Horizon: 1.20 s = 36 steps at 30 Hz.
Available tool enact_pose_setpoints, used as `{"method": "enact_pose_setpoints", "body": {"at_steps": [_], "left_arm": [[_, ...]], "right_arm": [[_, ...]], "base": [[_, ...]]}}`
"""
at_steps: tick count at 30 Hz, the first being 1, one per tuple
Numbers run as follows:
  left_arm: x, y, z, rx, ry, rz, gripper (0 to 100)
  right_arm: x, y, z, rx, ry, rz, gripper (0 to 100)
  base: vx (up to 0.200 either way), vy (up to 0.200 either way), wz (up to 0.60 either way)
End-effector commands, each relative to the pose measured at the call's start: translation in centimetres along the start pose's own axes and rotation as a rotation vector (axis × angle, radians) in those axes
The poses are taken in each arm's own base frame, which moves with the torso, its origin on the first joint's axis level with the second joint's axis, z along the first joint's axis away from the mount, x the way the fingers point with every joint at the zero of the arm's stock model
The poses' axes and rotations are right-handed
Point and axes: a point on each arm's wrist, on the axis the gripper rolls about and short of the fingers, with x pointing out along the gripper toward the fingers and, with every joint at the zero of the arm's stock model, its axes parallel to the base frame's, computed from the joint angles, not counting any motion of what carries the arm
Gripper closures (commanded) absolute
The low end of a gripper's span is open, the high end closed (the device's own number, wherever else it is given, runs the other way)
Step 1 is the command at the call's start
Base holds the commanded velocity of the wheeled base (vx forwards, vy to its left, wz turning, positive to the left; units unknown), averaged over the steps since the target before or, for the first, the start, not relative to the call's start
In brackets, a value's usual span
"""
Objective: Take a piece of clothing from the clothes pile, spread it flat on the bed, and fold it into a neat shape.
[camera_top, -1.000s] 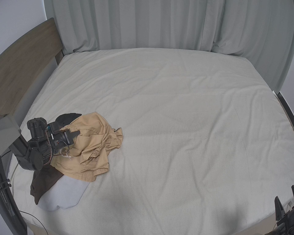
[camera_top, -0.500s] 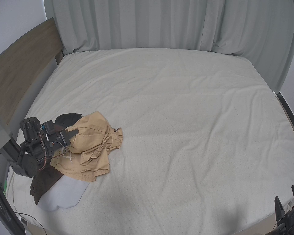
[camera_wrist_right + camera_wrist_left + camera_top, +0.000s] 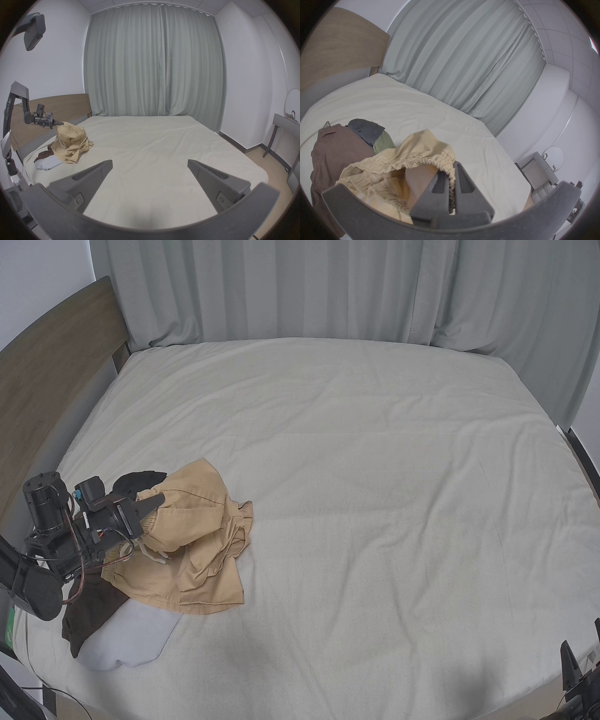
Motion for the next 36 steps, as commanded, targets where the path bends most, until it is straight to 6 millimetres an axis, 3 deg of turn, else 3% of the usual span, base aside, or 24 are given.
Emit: {"method": "enact_pose_setpoints", "body": {"at_steps": [1, 23, 36], "left_arm": [[-0.1, -1.3, 0.2, 0.020, -0.018, -0.019, 100], [-0.2, -3.4, -0.6, -0.036, -0.120, -0.030, 100], [-1.5, -7.9, 0.4, -0.216, -0.291, -0.003, 100]], "right_arm": [[0.0, 0.0, -0.5, -0.001, 0.001, 0.000, 0], [0.0, 0.0, -0.5, -0.001, 0.001, 0.000, 0], [0.0, 0.0, -0.5, -0.001, 0.001, 0.000, 0]], "base": [[0.000, 0.000, 0.00], [0.000, 0.000, 0.00], [0.000, 0.000, 0.00]]}}
